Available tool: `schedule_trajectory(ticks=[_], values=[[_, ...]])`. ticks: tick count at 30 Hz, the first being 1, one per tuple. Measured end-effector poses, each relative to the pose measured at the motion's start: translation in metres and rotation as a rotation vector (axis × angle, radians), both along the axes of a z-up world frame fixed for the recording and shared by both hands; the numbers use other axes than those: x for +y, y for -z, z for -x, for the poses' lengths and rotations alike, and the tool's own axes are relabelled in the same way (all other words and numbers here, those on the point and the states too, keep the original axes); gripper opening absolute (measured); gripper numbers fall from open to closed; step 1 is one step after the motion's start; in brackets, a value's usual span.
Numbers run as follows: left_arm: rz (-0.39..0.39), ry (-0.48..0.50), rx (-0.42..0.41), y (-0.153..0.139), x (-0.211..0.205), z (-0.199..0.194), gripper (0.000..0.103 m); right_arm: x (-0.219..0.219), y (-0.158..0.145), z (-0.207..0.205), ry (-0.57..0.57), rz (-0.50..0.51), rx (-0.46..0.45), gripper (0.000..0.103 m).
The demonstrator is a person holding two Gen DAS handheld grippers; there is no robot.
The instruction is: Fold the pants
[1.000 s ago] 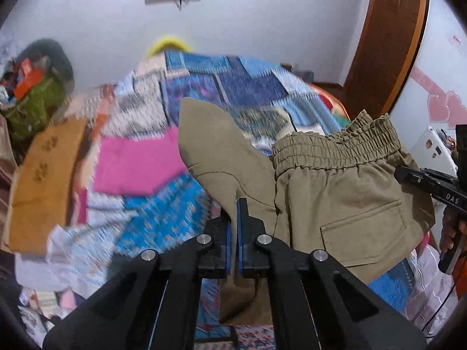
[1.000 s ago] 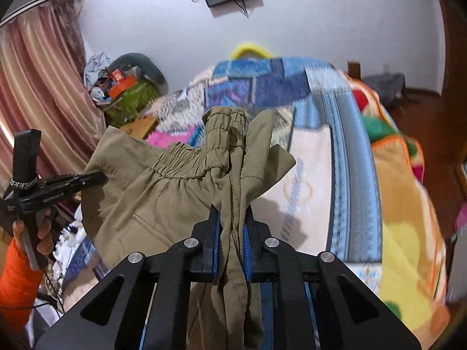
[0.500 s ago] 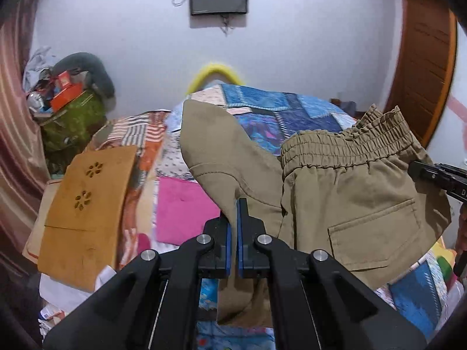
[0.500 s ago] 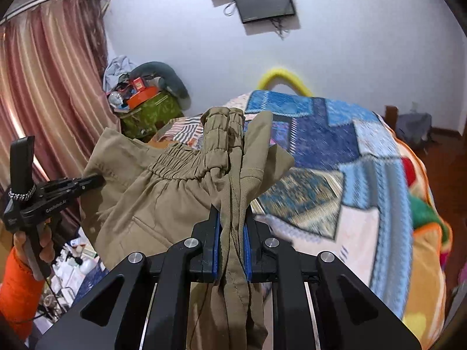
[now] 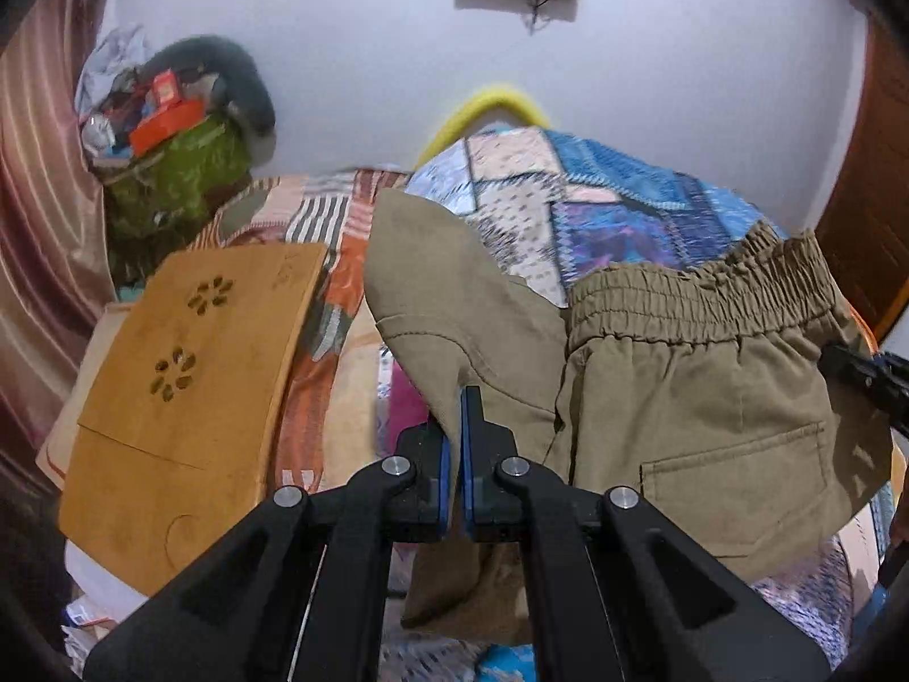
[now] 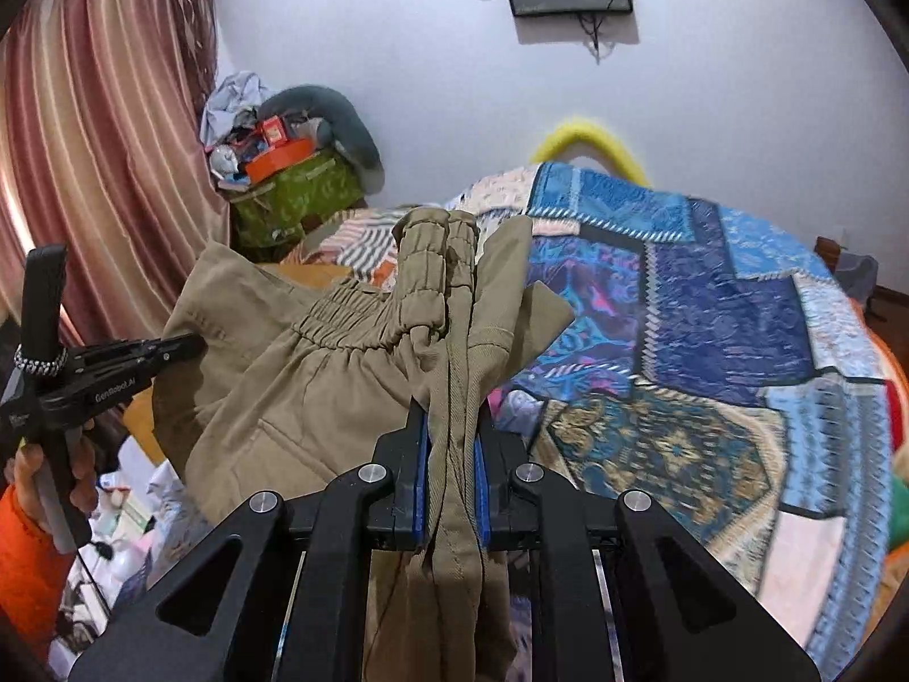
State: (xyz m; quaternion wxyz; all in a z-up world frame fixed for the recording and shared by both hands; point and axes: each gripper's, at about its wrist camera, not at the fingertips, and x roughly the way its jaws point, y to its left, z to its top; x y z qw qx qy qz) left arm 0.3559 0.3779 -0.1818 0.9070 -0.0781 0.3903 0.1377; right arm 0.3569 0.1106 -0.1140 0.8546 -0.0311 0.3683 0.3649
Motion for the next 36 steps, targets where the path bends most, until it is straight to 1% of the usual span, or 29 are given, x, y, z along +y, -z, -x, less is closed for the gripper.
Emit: schedule_trajectory(ticks=[2,5,6,8,11,13,14,15,16,17,20,22,24,29,30,33,36], values=[[0.029,0.003,0.008,0.016,0.011,-0.007,0.003,0.012,0.014,-0.007,-0.002,0.01,0.017,0.011],[0.06,-0.007,0.047,0.045,0.025,-0.016,0.004,0.023,0.031,-0.01,0.011,0.031,0.022,0.011],[0.063,-0.011,0.073,0.059,0.029,-0.019,0.004,0.025,0.038,-0.01,0.014,0.044,0.028,0.011],[0.061,-0.017,0.116,0.077,0.034,-0.024,0.006,0.028,0.051,-0.011,0.018,0.073,0.043,0.012],[0.067,-0.054,0.201,0.105,0.04,-0.025,0.007,0.033,0.07,-0.01,0.019,0.149,0.067,0.013],[0.089,-0.069,0.229,0.114,0.045,-0.021,0.007,0.032,0.08,-0.011,0.04,0.216,0.058,0.017],[0.106,-0.07,0.231,0.116,0.048,-0.017,0.008,0.031,0.082,-0.011,0.047,0.23,0.054,0.022],[0.111,-0.073,0.229,0.116,0.05,-0.014,0.01,0.028,0.082,-0.011,0.056,0.238,0.052,0.026],[0.114,-0.079,0.228,0.115,0.053,-0.01,0.012,0.024,0.081,-0.011,0.064,0.244,0.052,0.028],[0.114,-0.081,0.23,0.114,0.053,-0.008,0.012,0.022,0.08,-0.01,0.07,0.253,0.051,0.033],[0.118,-0.087,0.238,0.104,0.054,0.002,0.012,0.019,0.072,-0.004,0.092,0.315,0.033,0.048],[0.107,-0.089,0.229,0.09,0.049,0.012,0.012,0.016,0.064,0.002,0.09,0.342,0.012,0.049],[0.097,-0.077,0.209,0.07,0.042,0.022,0.012,0.013,0.053,0.011,0.077,0.346,-0.008,0.049],[0.064,-0.029,0.11,0.007,0.007,0.053,0.012,0.005,0.008,0.042,0.052,0.301,-0.084,0.049],[0.053,-0.013,0.082,-0.011,-0.005,0.064,0.012,0.001,-0.005,0.051,0.049,0.284,-0.105,0.049],[0.027,0.017,0.011,-0.051,-0.031,0.09,0.012,-0.009,-0.042,0.076,0.047,0.225,-0.163,0.049],[0.009,0.051,-0.076,-0.095,-0.06,0.122,0.012,-0.023,-0.083,0.106,0.04,0.141,-0.223,0.049]])
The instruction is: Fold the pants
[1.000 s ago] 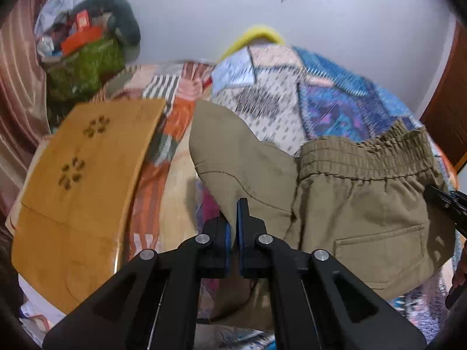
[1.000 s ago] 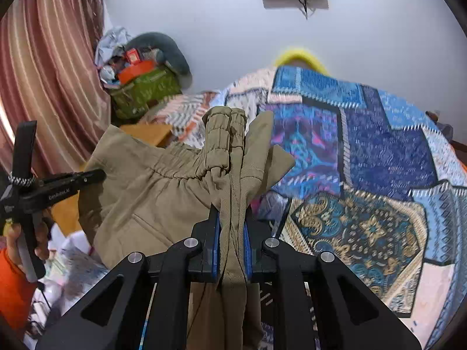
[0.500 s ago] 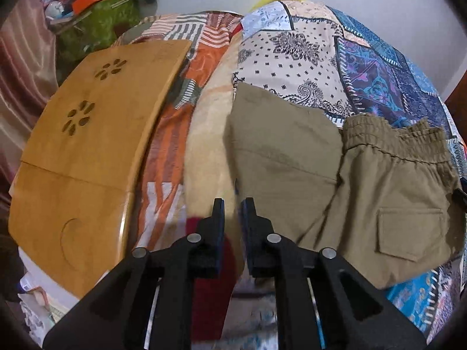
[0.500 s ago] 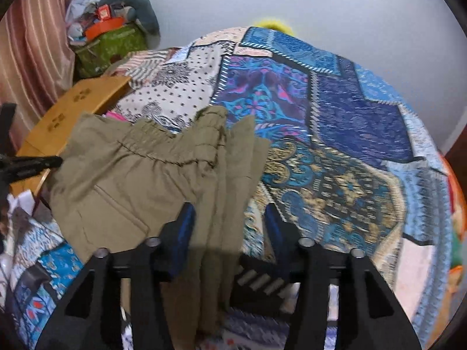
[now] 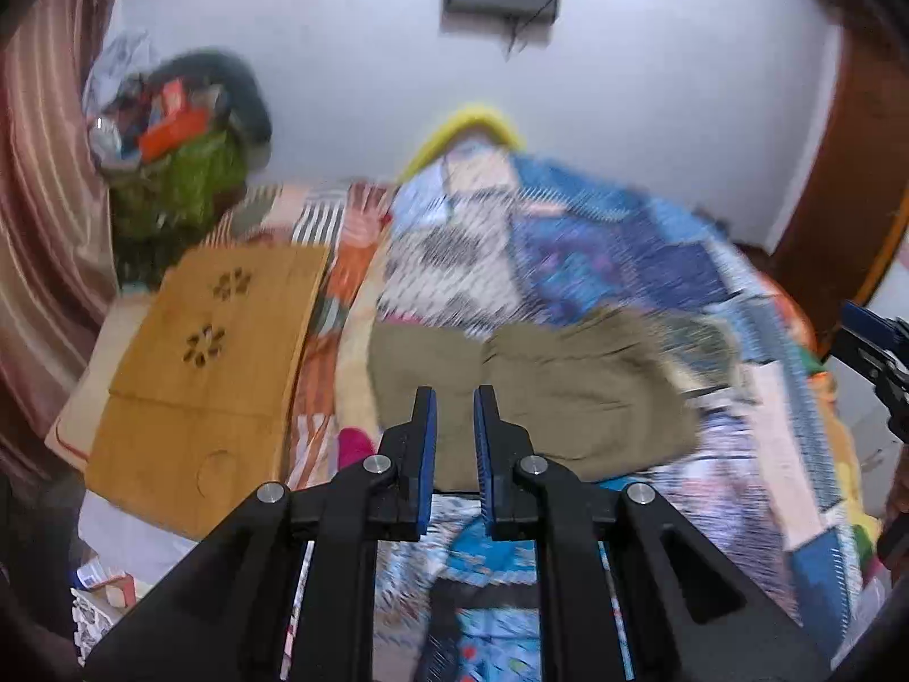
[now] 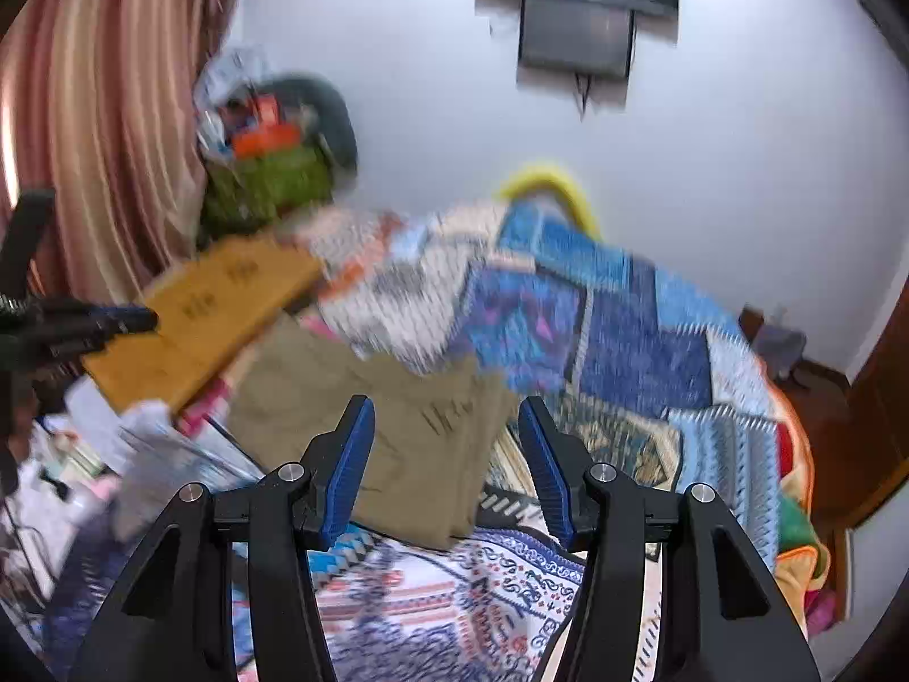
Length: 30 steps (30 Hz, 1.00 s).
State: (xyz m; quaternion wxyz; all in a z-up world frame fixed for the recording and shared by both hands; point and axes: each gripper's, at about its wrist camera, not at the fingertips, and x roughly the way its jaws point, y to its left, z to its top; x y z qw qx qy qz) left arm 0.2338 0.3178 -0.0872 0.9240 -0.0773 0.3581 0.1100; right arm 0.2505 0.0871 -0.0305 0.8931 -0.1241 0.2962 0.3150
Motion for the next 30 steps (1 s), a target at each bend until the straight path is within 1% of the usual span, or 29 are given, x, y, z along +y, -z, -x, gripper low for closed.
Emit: schedule_trajectory(ticks=[1,2,4,6,8,11,13,15,16,17,18,19,21,22,23,24,26,27,28,29,30], values=[[-0.013,0.008,-0.035,-0.017,-0.012,0.015,0.012,-0.005,-0.012,0.01,-0.007,-0.029,-0.017,0.049],[-0.017,0.021,-0.058,-0.026,-0.019,0.025,0.013,-0.01,-0.025,0.021,-0.013,-0.058,-0.034,0.049],[-0.037,0.051,-0.131,-0.051,-0.042,0.054,0.014,-0.022,-0.05,0.046,-0.033,-0.113,-0.072,0.049],[-0.085,0.068,-0.2,-0.074,-0.068,0.084,0.018,-0.031,-0.067,0.068,-0.056,-0.149,-0.107,0.049],[-0.122,0.07,-0.25,-0.089,-0.087,0.107,0.021,-0.041,-0.081,0.09,-0.075,-0.177,-0.145,0.049],[-0.188,0.059,-0.338,-0.111,-0.12,0.147,0.022,-0.059,-0.101,0.125,-0.099,-0.234,-0.197,0.049],[-0.205,0.052,-0.38,-0.119,-0.134,0.166,0.023,-0.07,-0.109,0.144,-0.108,-0.27,-0.223,0.049],[-0.214,0.047,-0.423,-0.127,-0.15,0.187,0.027,-0.08,-0.115,0.163,-0.12,-0.303,-0.246,0.049],[-0.217,0.046,-0.439,-0.129,-0.156,0.196,0.032,-0.084,-0.117,0.171,-0.125,-0.313,-0.256,0.049],[-0.216,0.045,-0.457,-0.13,-0.161,0.205,0.04,-0.087,-0.118,0.179,-0.13,-0.322,-0.266,0.049],[-0.216,0.042,-0.477,-0.131,-0.167,0.213,0.044,-0.091,-0.119,0.189,-0.127,-0.331,-0.281,0.049],[-0.22,0.037,-0.491,-0.131,-0.172,0.221,0.05,-0.093,-0.118,0.195,-0.124,-0.339,-0.288,0.049],[-0.231,0.026,-0.52,-0.13,-0.182,0.236,0.055,-0.097,-0.116,0.207,-0.125,-0.352,-0.296,0.049],[-0.233,0.022,-0.525,-0.128,-0.185,0.24,0.06,-0.098,-0.115,0.211,-0.119,-0.356,-0.302,0.049],[-0.232,0.019,-0.531,-0.126,-0.187,0.244,0.067,-0.099,-0.114,0.216,-0.113,-0.362,-0.31,0.049],[-0.227,0.018,-0.535,-0.124,-0.189,0.249,0.071,-0.1,-0.113,0.22,-0.108,-0.369,-0.312,0.049],[-0.218,0.01,-0.538,-0.121,-0.19,0.257,0.088,-0.102,-0.109,0.224,-0.103,-0.382,-0.306,0.049],[-0.217,0.001,-0.539,-0.119,-0.189,0.259,0.091,-0.102,-0.108,0.226,-0.098,-0.387,-0.3,0.05],[-0.218,-0.001,-0.54,-0.118,-0.189,0.261,0.097,-0.102,-0.106,0.226,-0.091,-0.389,-0.296,0.053],[-0.219,-0.006,-0.54,-0.117,-0.189,0.264,0.102,-0.101,-0.103,0.227,-0.08,-0.39,-0.293,0.065],[-0.215,-0.012,-0.54,-0.115,-0.187,0.265,0.103,-0.104,-0.103,0.228,-0.071,-0.394,-0.293,0.076]])
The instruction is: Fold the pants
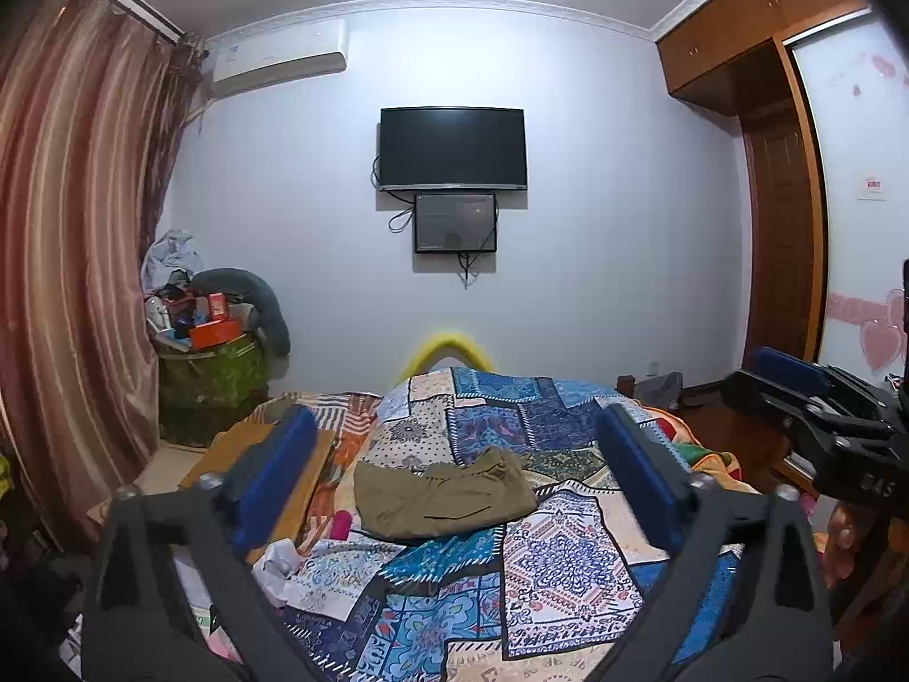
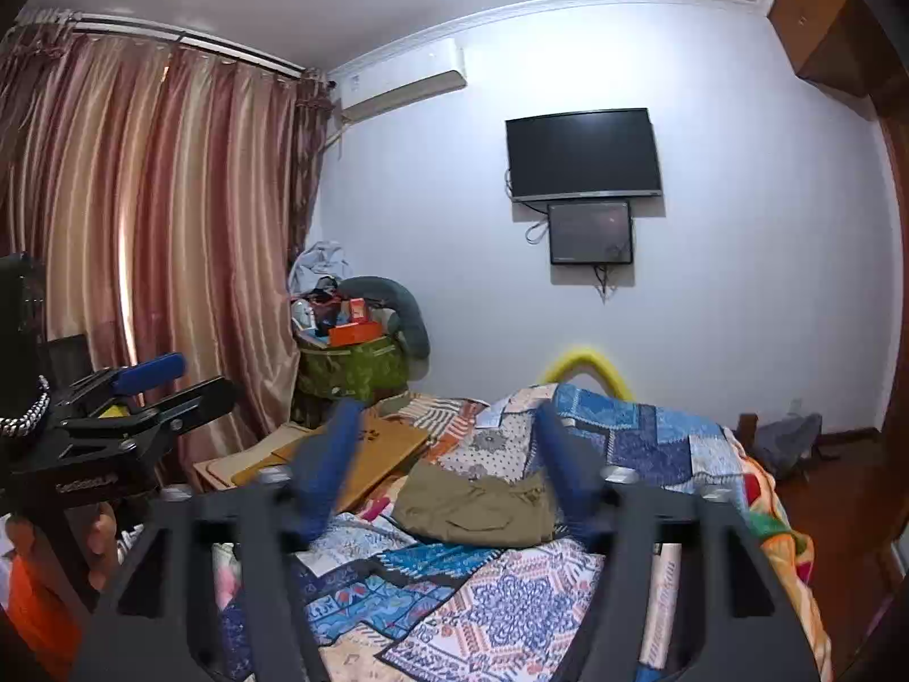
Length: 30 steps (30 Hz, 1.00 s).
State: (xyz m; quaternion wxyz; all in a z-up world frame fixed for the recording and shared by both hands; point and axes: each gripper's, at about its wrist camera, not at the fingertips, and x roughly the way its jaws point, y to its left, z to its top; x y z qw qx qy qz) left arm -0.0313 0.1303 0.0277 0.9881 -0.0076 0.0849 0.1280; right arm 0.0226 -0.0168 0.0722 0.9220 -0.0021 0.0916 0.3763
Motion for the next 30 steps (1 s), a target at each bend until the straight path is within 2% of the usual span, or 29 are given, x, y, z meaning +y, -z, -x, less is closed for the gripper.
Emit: schedule_trajectory(ticks=[3,7,30], values=[[0.024,0.003,0.013,0.004,0.005,0.002,0.103,-0.001,0.005,0.001,0.031,-0.024,0.006,0.088],[0.015,-0.015,0.017,0.009,0.002,0.007,0.103,-0.002,0.007,0.003,0.059,-0.015,0.011,0.102],[0.006,-0.029,0.048,0.021,0.0,-0.008,0.103,-0.01,0.017,0.012,0.074,0.006,0.039,0.102]])
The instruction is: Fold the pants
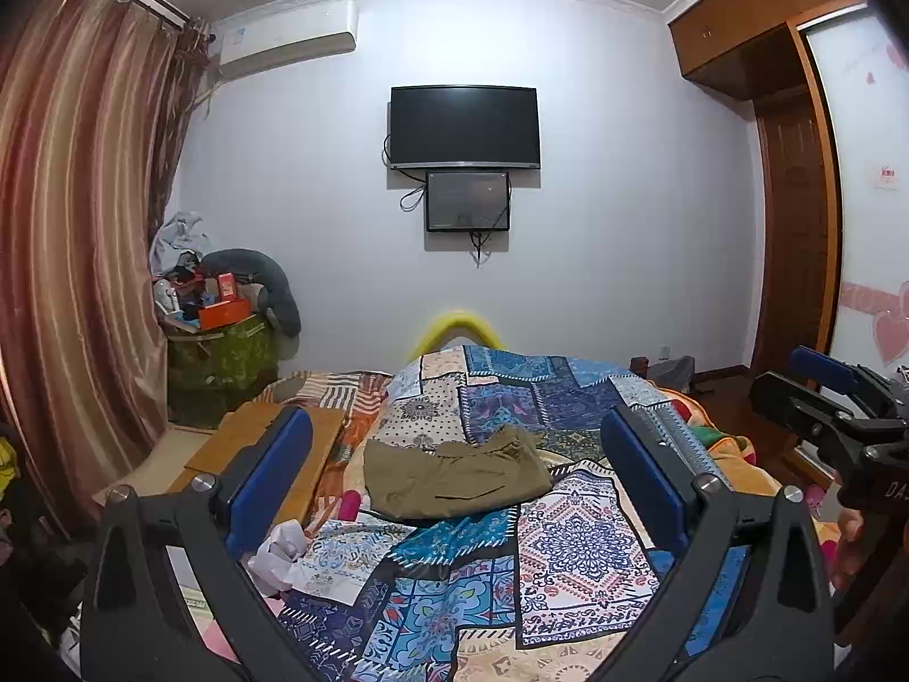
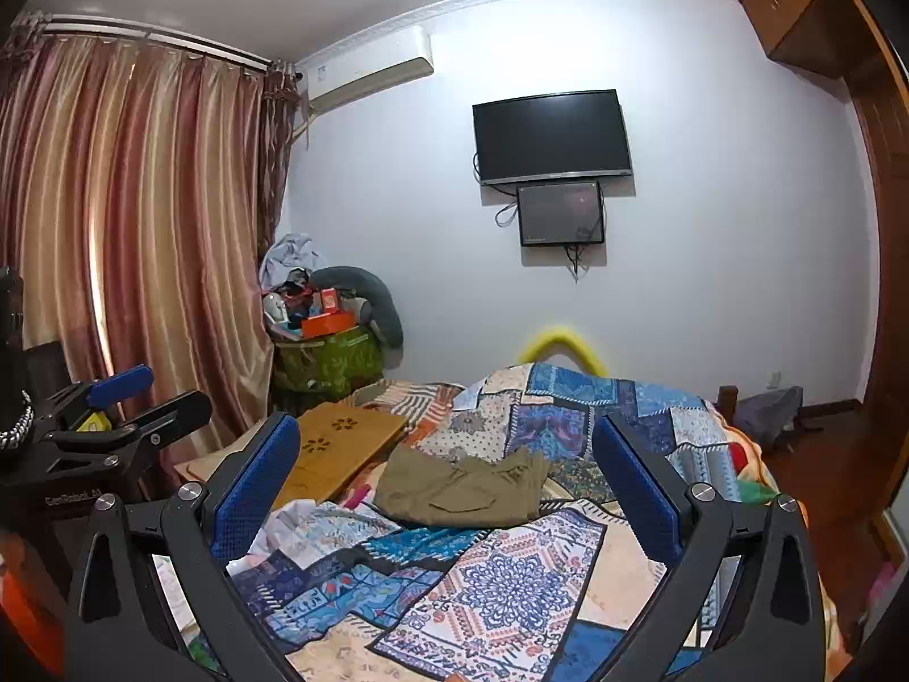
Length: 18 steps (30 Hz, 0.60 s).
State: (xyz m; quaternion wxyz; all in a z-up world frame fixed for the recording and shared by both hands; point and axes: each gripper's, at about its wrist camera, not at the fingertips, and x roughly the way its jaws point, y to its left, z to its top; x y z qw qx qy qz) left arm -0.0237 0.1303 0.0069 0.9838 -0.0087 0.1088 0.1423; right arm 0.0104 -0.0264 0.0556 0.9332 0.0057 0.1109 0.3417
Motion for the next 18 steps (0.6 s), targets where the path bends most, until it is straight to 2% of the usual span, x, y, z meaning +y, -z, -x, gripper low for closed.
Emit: schedule_trajectory(ticks=[18], values=[[0.012,0.005,0.007,0.0025,-0.0038,-0.0032,0.103,-0.0061,0.0,0.0008,0.009,0.013,0.016,0.102]])
